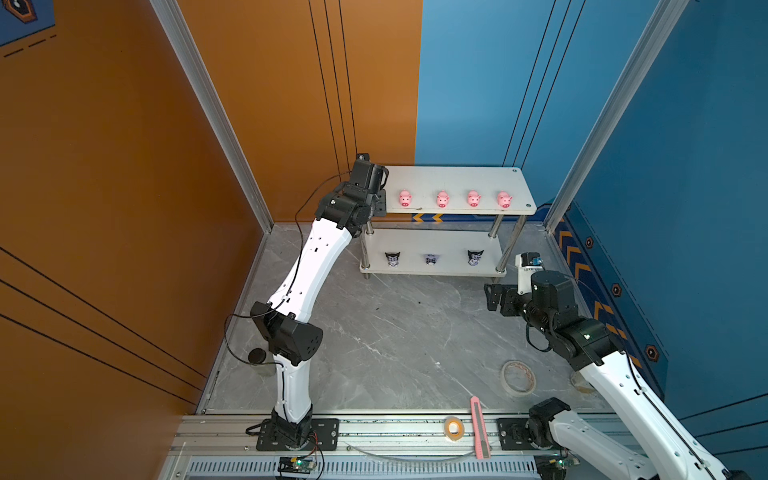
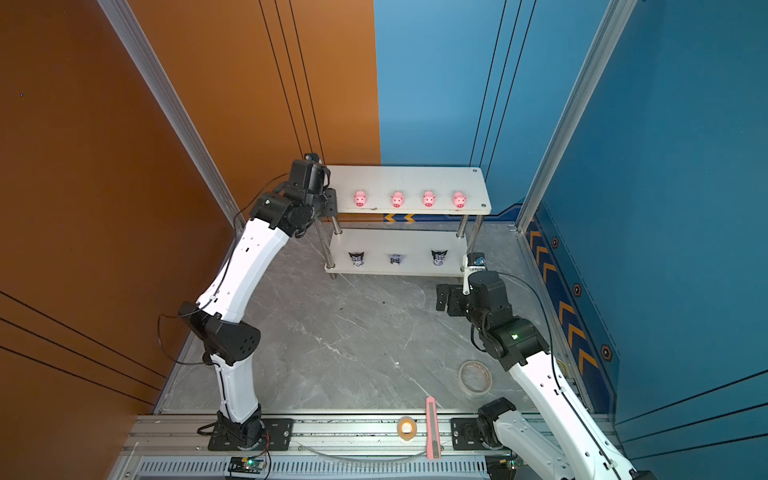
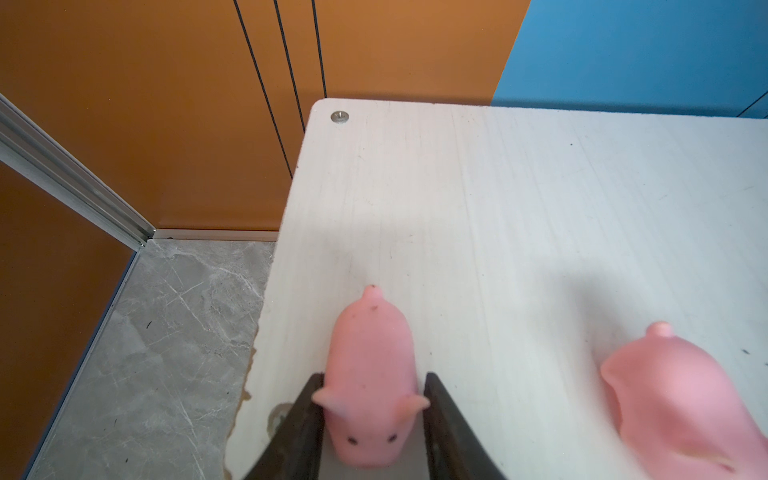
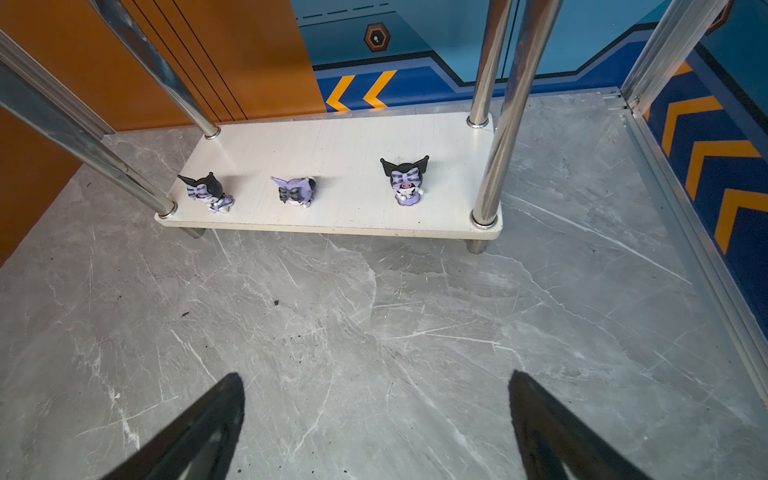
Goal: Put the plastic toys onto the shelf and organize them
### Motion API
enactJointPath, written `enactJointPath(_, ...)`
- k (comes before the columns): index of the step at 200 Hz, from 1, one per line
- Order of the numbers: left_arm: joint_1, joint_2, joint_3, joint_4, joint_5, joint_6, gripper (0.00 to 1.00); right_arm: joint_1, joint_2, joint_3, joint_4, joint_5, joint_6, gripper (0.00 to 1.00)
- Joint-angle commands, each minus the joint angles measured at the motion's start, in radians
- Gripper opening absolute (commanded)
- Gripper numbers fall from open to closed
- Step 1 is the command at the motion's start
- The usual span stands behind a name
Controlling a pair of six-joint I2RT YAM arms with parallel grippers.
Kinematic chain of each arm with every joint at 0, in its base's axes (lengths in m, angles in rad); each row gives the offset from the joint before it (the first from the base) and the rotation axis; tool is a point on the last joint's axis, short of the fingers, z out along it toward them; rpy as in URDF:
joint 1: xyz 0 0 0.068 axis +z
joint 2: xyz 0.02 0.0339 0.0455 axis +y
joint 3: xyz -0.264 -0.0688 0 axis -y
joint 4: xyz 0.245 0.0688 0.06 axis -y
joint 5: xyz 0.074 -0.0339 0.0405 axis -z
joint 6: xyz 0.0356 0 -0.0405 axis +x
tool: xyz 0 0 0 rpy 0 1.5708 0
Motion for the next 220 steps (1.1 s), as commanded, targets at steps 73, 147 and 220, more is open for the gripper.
enactJointPath(73, -0.007, -0.002, -0.004, -0.018, -0.008, 0.007, 0.34, -0.023, 0.002, -0.005, 0.015, -0.029, 0.031, 1.00)
enactJointPath(147, -0.027, -0.009, -0.005, -0.018, -0.024, -0.006, 0.34, -0.025, 0.000, -0.007, 0.014, -0.041, 0.029, 1.00)
enactJointPath(220, -0.044, -0.015, -0.006, -0.021, -0.049, -0.011, 0.34, -0.028, 0.003, -0.007, 0.017, -0.063, 0.030, 1.00)
